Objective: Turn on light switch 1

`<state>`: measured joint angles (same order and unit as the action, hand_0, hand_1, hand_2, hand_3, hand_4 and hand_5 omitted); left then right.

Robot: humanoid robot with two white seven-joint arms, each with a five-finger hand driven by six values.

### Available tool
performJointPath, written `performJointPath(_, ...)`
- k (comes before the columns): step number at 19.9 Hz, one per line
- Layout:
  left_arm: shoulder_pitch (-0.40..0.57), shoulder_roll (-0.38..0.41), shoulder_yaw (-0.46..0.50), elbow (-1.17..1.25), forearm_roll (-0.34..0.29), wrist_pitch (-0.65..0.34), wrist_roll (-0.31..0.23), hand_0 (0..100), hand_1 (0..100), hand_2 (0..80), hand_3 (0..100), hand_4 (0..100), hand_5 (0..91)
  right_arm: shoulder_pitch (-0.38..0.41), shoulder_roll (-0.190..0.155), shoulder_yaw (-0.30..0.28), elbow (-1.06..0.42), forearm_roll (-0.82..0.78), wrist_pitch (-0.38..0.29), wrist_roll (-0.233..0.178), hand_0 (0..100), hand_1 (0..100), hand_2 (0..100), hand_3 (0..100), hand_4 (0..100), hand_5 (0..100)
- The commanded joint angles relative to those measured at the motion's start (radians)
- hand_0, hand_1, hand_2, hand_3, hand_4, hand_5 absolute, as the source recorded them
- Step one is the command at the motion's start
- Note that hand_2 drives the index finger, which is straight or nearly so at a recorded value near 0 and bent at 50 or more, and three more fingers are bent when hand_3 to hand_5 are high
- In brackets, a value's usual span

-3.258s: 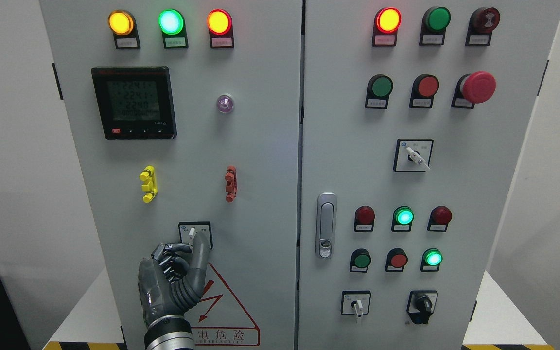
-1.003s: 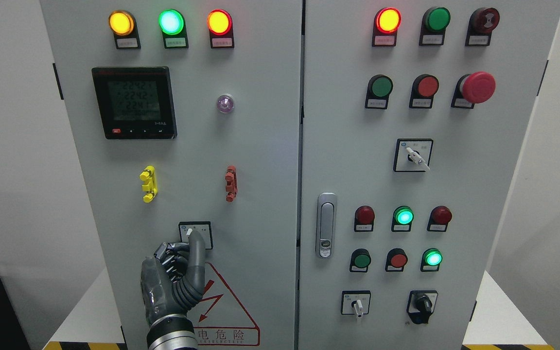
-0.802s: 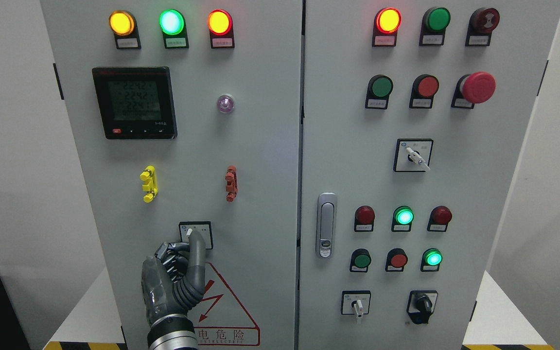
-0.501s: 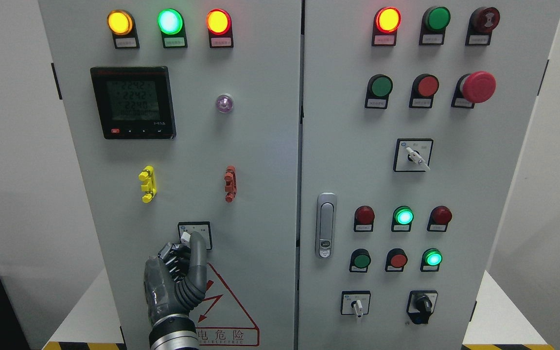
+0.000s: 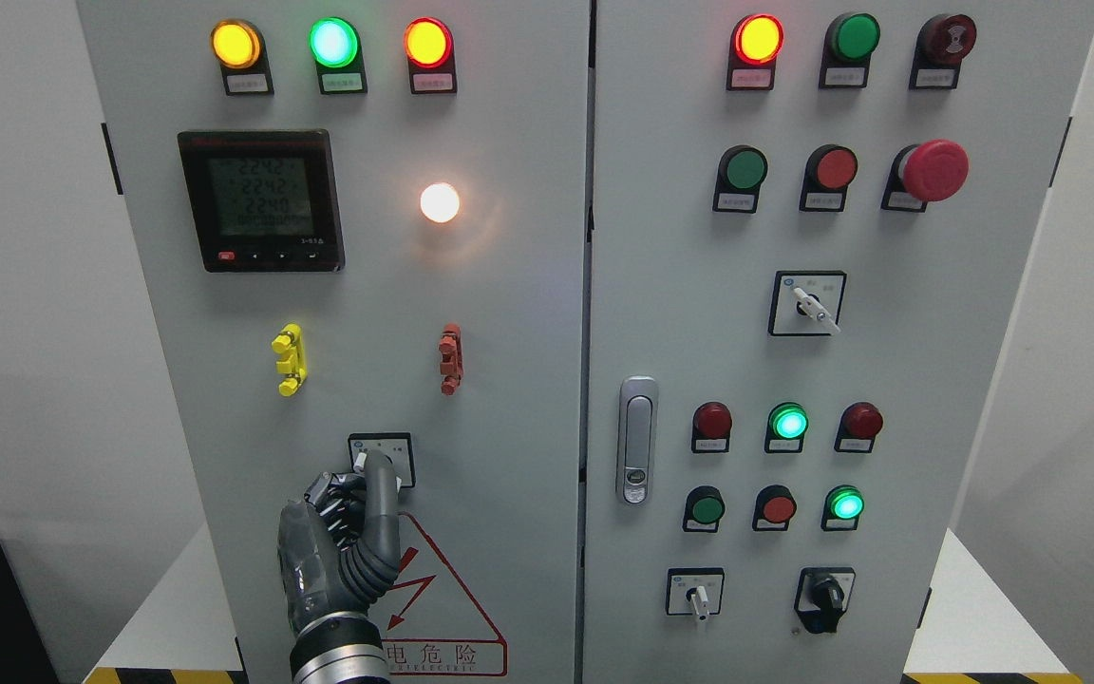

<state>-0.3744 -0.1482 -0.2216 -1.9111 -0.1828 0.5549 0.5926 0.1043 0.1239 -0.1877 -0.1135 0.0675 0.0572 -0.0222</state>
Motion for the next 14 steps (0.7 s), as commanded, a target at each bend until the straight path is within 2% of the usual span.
performJointPath(1,-0.001,-0.001,-0.002,0.000,0.000,-0.003,-0.008,42,26,60.2,99,97,85.7,0.000,0.000,0.001,0.000,0.000,0.000,0.001,0,0,0,0,0,0)
performJointPath(2,-0.001,-0.001,-0.002,0.000,0.000,-0.003,-0.008,36,28,60.3,99,97,85.7,0.000,0.000,-0.001,0.000,0.000,0.000,-0.001,0,0,0,0,0,0)
performJointPath(10,0.000,0.001,-0.005,-0.002,0.000,-0.003,-0.008,15,33,60.7,99,97,85.8,0.000,0.000,-0.001,0.000,0.000,0.000,-0.001,0,0,0,0,0,0)
performJointPath(14,0.008,0.001,-0.005,-0.003,0.000,-0.004,-0.008,12,33,61.0,99,97,85.8,0.000,0.000,-0.001,0.000,0.000,0.000,0.001,0,0,0,0,0,0)
